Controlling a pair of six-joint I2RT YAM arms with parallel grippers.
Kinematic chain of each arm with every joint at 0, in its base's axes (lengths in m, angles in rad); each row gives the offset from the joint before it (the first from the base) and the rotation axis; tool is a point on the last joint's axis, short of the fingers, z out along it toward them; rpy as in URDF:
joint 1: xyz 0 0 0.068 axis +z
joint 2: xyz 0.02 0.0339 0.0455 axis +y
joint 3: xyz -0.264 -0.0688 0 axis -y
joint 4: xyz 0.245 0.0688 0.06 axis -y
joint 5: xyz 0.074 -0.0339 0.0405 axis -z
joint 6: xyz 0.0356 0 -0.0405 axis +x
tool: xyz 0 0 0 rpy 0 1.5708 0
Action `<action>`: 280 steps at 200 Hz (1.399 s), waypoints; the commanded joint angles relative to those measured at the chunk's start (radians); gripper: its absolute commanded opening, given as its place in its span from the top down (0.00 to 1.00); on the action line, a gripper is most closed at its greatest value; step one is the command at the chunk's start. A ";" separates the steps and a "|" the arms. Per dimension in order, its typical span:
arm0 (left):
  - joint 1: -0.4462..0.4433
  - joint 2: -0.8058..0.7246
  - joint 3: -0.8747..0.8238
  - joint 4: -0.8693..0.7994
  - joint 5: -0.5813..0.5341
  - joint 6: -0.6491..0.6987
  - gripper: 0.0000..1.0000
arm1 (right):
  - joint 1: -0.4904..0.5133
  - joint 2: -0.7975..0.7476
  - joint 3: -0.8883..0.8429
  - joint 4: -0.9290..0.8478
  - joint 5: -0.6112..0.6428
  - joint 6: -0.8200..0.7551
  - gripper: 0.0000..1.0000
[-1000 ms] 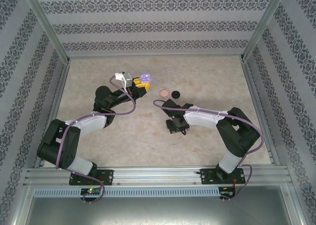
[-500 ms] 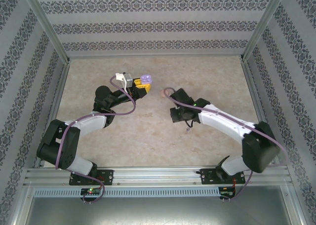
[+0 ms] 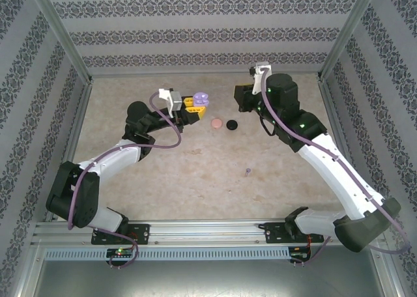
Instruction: Insert the wireless bluetooth earbuds into the charging case
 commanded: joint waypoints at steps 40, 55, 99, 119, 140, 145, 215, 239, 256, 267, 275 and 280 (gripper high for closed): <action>-0.062 0.007 0.057 -0.048 -0.097 0.204 1.00 | 0.011 -0.091 -0.101 0.363 -0.184 -0.116 0.85; -0.074 0.018 0.061 -0.024 -0.129 0.216 1.00 | 0.016 -0.106 -0.139 0.419 -0.217 -0.129 0.85; -0.100 0.038 0.088 -0.003 -0.164 0.246 1.00 | 0.053 -0.111 -0.194 0.475 -0.270 -0.158 0.85; -0.104 0.038 0.095 -0.002 -0.164 0.250 1.00 | 0.065 -0.110 -0.214 0.486 -0.272 -0.149 0.86; -0.107 0.035 0.100 -0.004 -0.164 0.251 1.00 | 0.072 -0.113 -0.241 0.499 -0.280 -0.131 0.86; -0.107 0.034 0.100 -0.007 -0.165 0.251 1.00 | 0.073 -0.113 -0.249 0.504 -0.283 -0.125 0.86; -0.112 0.024 0.104 -0.026 -0.165 0.258 1.00 | 0.076 -0.098 -0.283 0.559 -0.327 -0.048 0.87; -0.112 0.025 0.105 -0.027 -0.161 0.258 1.00 | 0.077 -0.086 -0.282 0.564 -0.331 -0.041 0.87; -0.113 0.024 0.107 -0.031 -0.162 0.256 1.00 | 0.079 -0.078 -0.282 0.567 -0.329 -0.039 0.87; -0.113 0.024 0.106 -0.030 -0.162 0.254 1.00 | 0.082 -0.074 -0.283 0.567 -0.327 -0.040 0.87; -0.113 0.024 0.107 -0.030 -0.162 0.252 1.00 | 0.083 -0.071 -0.285 0.569 -0.324 -0.041 0.87; -0.113 0.023 0.108 -0.029 -0.162 0.251 1.00 | 0.083 -0.069 -0.287 0.571 -0.321 -0.041 0.87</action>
